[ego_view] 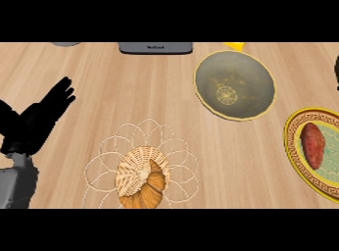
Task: Pick the squash from the plate and place it in the bowl
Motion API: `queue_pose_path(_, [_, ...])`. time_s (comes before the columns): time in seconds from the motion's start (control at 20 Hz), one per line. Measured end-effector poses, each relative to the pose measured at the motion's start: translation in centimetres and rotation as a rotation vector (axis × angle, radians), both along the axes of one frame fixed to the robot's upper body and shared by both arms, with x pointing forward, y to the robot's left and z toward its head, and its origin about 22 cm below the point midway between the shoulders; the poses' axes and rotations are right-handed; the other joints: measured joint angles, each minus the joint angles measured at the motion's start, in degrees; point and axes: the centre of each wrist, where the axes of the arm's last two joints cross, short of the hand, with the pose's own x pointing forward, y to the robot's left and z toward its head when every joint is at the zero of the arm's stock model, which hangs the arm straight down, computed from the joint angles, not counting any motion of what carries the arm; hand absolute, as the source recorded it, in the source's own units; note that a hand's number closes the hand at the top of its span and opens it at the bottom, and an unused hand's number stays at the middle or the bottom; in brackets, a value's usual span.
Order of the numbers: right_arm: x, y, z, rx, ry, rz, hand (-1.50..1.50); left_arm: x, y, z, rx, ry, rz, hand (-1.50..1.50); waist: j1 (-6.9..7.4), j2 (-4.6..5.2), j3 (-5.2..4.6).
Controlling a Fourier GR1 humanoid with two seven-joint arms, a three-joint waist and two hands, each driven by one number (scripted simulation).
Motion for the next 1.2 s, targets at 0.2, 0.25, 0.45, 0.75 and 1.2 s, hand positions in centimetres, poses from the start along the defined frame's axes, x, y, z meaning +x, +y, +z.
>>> queue_pose_path(0.2, [2.1,3.2,-1.1,0.009,-0.006,-0.018,1.50,0.4,-0.6,0.0,0.001,-0.004,-0.002,0.00,0.26,0.12,0.00])
queue_pose_path(0.25, [2.6,3.9,-1.0,0.007,-0.003,-0.027,1.50,0.2,-0.4,-0.1,-0.001,-0.004,-0.003,0.00,0.32,0.13,0.01])
queue_pose_path(0.45, [4.9,6.9,-2.7,0.011,0.004,-0.066,1.50,0.5,-0.9,0.2,0.000,-0.009,-0.006,0.00,0.54,0.20,0.02])
queue_pose_path(0.75, [9.0,9.3,-5.7,0.031,0.041,-0.094,1.50,0.4,-0.8,-0.2,0.005,-0.012,-0.022,0.00,1.19,0.48,0.03])
queue_pose_path(1.2, [12.7,13.2,-11.2,0.051,0.153,-0.046,1.50,0.9,-1.0,0.7,0.000,-0.021,-0.036,0.00,2.49,1.05,0.07])
